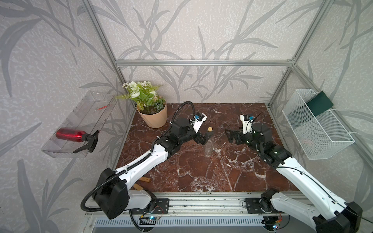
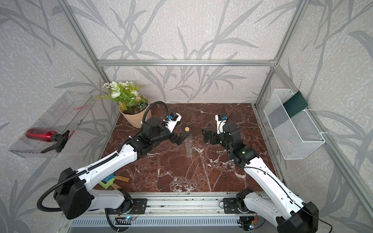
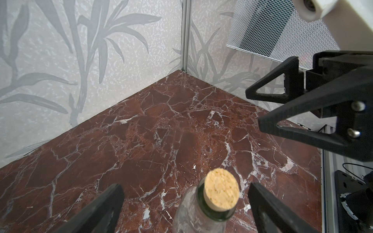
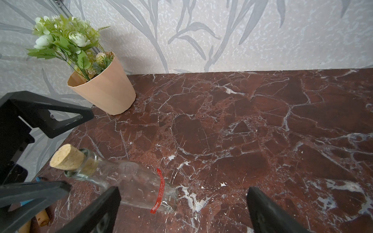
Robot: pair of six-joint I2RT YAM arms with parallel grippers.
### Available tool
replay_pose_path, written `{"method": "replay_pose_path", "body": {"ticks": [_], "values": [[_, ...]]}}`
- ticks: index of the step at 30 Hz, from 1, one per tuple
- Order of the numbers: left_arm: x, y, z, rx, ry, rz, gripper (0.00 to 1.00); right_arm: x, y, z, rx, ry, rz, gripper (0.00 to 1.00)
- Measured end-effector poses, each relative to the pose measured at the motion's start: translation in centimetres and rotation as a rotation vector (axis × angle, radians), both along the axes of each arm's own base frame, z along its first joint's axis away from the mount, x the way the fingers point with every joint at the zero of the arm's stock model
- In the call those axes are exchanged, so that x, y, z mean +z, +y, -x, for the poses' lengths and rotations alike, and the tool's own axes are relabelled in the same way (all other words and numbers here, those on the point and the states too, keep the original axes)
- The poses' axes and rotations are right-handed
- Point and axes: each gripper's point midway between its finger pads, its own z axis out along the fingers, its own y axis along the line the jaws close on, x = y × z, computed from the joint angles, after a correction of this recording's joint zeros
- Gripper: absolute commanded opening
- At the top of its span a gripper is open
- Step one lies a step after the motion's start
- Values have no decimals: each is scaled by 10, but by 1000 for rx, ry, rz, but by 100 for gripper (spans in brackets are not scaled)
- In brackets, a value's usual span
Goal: Remove the label from the bottle
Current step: Pick up the bottle from the center of the board.
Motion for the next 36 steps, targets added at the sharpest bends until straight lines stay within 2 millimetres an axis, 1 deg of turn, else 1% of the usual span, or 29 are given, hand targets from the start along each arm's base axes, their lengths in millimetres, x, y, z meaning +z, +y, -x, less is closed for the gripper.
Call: {"method": "replay_pose_path", "body": {"ticks": [9, 14, 16, 18, 21, 26, 28, 31, 33, 36], "values": [[-15, -15, -7, -13, 18, 11, 99, 1, 0, 0, 2, -3, -3, 99], [-23, -21, -10, -13, 31, 12, 93, 1, 0, -1, 4, -2, -5, 99], [-22, -22, -12, -5, 29, 19, 87, 1, 0, -1, 4, -2, -5, 100], [-20, -22, -14, 2, 23, 28, 79, 1, 0, -1, 4, -2, -5, 98], [-19, -23, -15, 4, 19, 34, 71, 1, 0, -1, 4, -2, -5, 97], [-26, -26, -18, 3, 31, 36, 67, 1, 0, -1, 4, -3, -6, 97], [-27, -27, -18, 4, 37, 36, 63, 1, 0, -1, 4, -4, -7, 97], [-27, -27, -19, 6, 38, 41, 52, 3, 0, -1, 4, -8, -9, 96], [-26, -27, -19, 7, 38, 43, 41, 3, 1, -1, 4, -10, -10, 95], [-26, -27, -19, 6, 30, 41, 26, 4, 1, -2, 4, -13, -12, 94]]}}
